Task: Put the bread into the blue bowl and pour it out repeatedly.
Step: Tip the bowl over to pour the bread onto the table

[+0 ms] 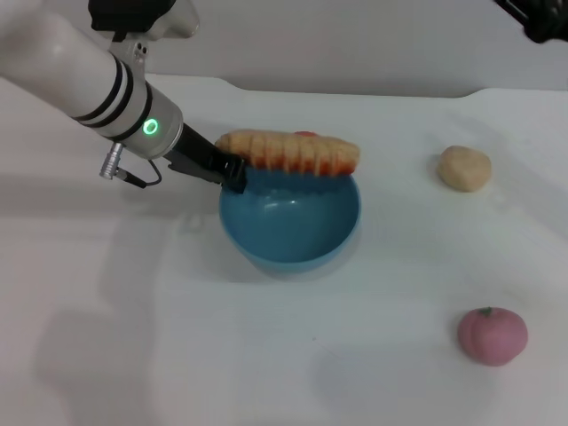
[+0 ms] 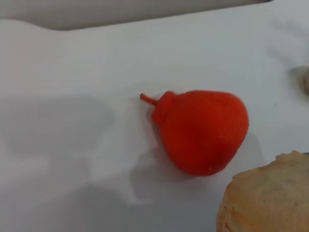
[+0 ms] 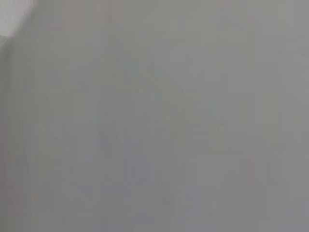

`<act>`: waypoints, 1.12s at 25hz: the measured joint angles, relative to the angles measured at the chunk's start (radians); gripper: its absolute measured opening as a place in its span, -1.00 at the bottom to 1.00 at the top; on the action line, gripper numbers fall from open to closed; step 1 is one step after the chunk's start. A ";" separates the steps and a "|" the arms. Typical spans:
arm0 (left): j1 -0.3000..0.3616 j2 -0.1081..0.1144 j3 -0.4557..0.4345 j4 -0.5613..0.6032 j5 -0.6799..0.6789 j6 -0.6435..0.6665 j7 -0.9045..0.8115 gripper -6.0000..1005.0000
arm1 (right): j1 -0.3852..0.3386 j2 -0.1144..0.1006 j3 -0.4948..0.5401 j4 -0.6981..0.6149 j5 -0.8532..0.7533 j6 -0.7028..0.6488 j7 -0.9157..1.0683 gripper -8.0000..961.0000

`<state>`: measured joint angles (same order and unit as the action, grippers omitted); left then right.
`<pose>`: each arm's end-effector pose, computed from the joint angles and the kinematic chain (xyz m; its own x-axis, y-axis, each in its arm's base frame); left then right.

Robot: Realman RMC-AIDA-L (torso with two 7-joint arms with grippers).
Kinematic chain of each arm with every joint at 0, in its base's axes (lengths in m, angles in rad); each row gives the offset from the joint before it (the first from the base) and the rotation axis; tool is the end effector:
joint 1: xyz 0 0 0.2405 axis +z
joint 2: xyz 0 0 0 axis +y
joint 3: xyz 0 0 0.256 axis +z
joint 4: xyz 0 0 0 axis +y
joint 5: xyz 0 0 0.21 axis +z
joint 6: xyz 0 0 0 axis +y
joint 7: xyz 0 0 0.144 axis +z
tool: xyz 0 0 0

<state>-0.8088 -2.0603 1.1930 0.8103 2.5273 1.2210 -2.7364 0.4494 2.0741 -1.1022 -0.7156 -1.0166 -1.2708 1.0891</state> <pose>-0.2076 0.4096 -0.0292 0.4616 0.8833 0.0823 0.8234 -0.3920 -0.4103 0.2044 0.3755 0.0437 0.5503 0.1113 -0.8275 -0.5006 -0.7492 -0.4337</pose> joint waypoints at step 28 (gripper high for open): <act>0.000 0.001 0.002 0.037 -0.020 -0.009 0.000 -0.93 | 0.156 0.002 -0.412 0.143 -0.089 0.408 0.062 0.22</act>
<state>-0.8090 -2.0597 1.1950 0.8470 2.5076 1.2122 -2.7366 0.6052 2.0763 -1.5139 -0.5728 -1.1060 -0.8630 1.1510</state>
